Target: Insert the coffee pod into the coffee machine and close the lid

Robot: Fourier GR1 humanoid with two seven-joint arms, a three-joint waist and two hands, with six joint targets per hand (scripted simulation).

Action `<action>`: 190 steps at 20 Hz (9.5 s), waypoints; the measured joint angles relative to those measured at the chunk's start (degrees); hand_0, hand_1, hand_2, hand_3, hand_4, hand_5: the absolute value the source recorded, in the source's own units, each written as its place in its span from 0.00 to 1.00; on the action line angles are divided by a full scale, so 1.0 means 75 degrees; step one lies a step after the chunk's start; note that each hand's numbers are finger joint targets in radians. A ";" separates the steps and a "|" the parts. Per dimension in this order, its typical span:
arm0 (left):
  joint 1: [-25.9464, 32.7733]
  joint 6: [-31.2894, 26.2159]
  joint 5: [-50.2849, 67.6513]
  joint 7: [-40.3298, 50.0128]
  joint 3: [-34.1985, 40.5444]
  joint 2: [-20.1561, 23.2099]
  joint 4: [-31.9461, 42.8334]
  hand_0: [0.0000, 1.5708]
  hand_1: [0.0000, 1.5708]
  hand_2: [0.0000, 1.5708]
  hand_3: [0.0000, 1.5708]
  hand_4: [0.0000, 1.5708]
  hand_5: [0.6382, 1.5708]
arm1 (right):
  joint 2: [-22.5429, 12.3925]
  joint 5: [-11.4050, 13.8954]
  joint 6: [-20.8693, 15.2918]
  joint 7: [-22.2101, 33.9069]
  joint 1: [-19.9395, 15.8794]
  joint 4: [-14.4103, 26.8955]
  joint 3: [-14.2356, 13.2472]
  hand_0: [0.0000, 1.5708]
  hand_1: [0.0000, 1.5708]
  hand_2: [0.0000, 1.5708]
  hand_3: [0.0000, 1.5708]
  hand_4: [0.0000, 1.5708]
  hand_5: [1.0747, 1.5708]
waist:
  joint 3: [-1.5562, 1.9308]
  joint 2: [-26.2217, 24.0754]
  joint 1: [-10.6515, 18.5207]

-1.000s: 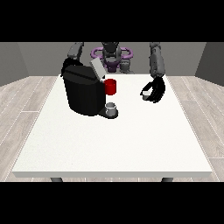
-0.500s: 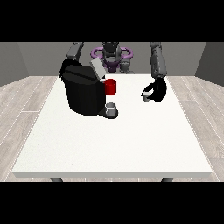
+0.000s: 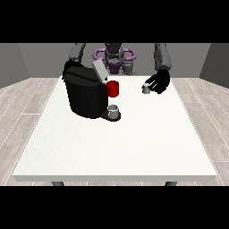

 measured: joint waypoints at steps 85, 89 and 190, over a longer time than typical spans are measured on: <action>-0.3173 -0.1104 -0.0765 0.1397 0.0518 0.0006 -0.0119 0.68 0.68 0.71 0.59 0.24 1.00 | -0.0169 -0.0177 -0.0044 -0.0162 -0.0789 -0.0203 -0.0239 0.00 0.00 0.00 0.00 0.26 1.00 | 0.0012 0.0904 -0.1028; -0.3097 -0.1059 -0.0873 0.1286 0.0462 0.0035 -0.0134 0.00 0.00 0.24 0.07 0.00 1.00 | -0.0108 -0.0159 -0.0060 -0.0121 -0.0696 -0.0258 -0.0161 0.00 0.00 0.00 0.00 0.24 1.00 | 0.0018 0.0883 -0.1070; 0.3702 -0.1580 0.4693 0.2112 0.1108 -0.2624 -0.5996 0.00 0.00 0.00 0.00 0.00 1.00 | -0.0863 0.0344 0.1617 -0.0319 -0.3333 0.2288 -0.0202 0.00 0.00 0.00 0.00 0.12 1.00 | -0.0022 -0.0660 0.2036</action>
